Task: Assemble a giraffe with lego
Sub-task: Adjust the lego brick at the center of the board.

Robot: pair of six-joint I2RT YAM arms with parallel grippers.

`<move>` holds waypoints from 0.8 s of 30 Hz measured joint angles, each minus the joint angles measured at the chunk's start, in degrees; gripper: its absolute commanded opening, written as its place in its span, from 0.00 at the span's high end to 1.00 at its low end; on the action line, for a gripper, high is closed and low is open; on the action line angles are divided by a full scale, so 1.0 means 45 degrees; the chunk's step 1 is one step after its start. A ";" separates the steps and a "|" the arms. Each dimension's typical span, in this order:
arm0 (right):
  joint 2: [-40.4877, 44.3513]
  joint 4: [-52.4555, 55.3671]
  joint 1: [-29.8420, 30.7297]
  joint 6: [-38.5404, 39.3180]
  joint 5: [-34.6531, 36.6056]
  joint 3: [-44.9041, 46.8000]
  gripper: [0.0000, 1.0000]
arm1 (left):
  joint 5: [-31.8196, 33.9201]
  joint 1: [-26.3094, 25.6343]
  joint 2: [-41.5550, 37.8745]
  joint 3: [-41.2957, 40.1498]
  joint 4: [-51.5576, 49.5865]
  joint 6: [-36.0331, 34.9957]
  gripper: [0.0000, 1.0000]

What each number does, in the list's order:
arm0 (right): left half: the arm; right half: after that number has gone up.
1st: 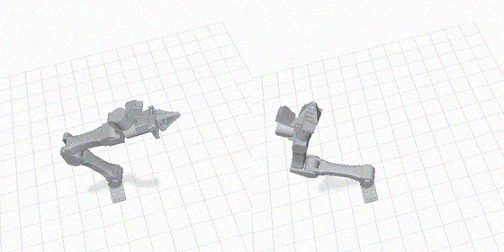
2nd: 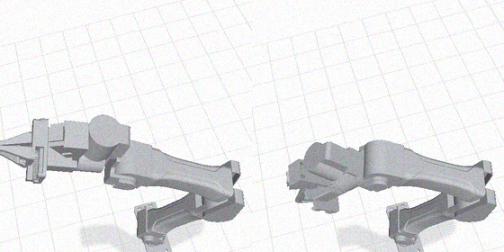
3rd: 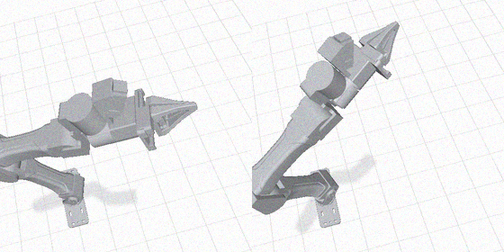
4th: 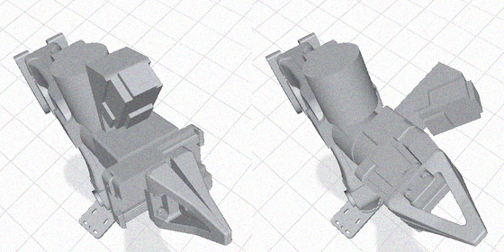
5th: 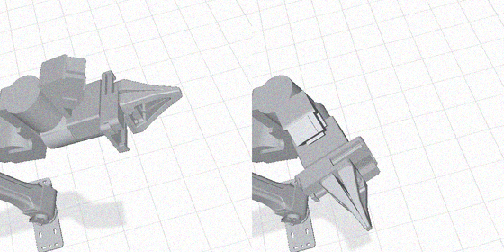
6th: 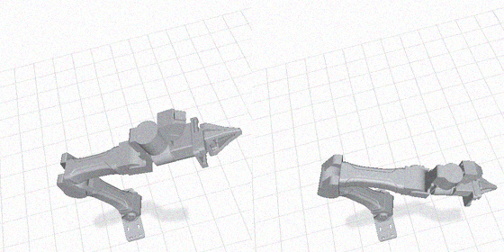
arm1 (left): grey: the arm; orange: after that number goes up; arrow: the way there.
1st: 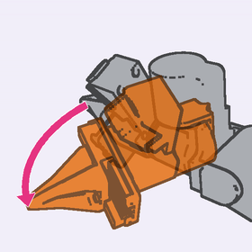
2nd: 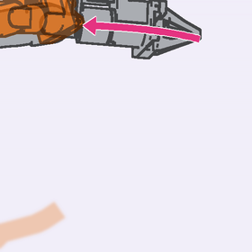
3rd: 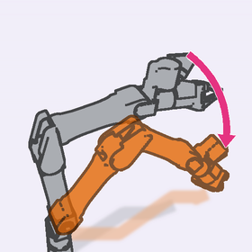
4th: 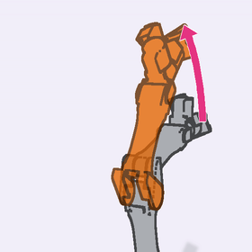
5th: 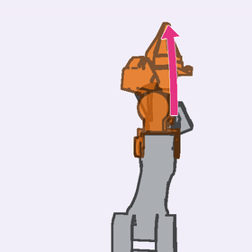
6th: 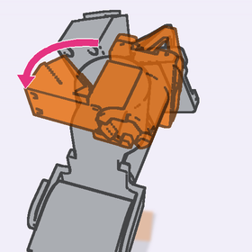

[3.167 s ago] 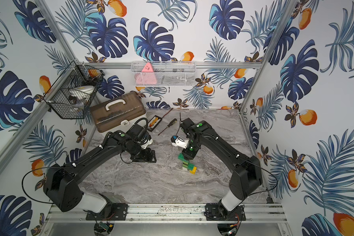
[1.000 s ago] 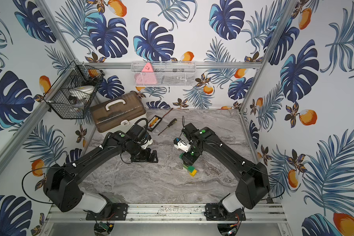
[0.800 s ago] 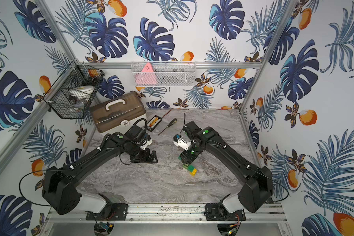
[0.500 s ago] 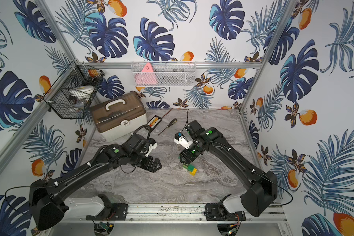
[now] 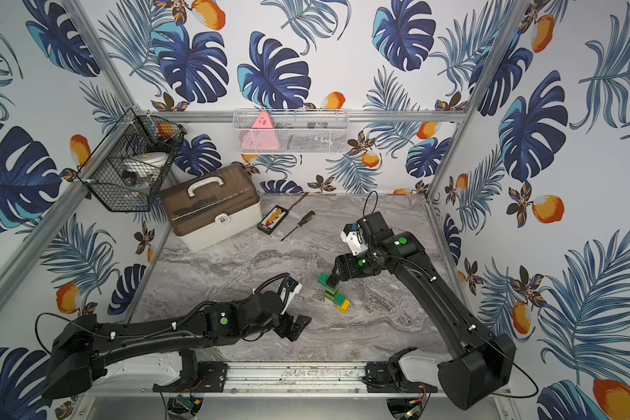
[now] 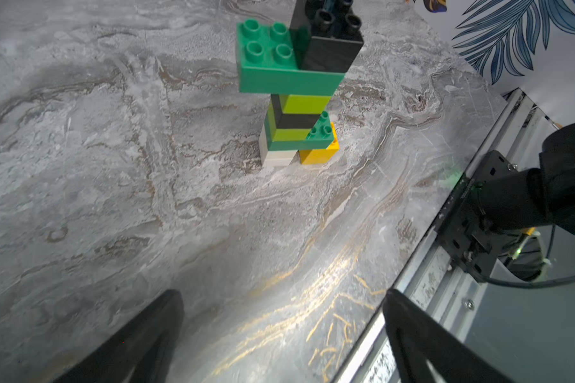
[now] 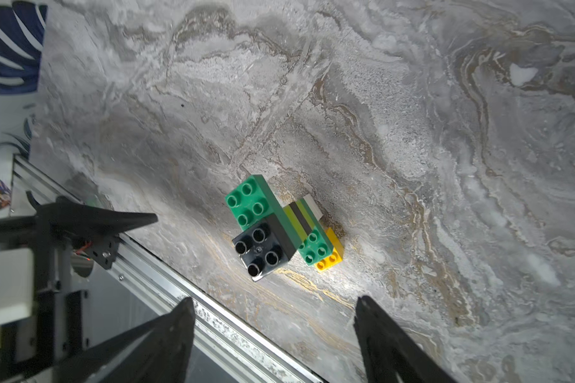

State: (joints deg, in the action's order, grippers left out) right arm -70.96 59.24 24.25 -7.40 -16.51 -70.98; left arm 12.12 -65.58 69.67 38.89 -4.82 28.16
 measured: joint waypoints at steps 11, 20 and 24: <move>0.1885 -0.0486 -0.0534 -0.1880 0.0078 0.0437 0.03 | 0.2161 -0.0855 0.3249 -0.1953 0.6965 -0.0374 0.01; 0.2152 -0.0991 -0.1132 -0.2210 -0.0879 0.1996 0.00 | 0.3419 -0.1972 0.7786 -0.1637 1.2274 -0.1413 0.01; 0.2069 -0.1151 -0.1190 -0.2108 -0.1190 0.2069 0.00 | 0.4080 -0.2200 0.8058 -0.1433 1.3231 -0.1598 0.01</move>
State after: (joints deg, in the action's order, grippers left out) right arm -61.65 54.06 18.90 -16.88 -21.87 -61.67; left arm 30.48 -75.48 105.93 32.45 54.72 20.97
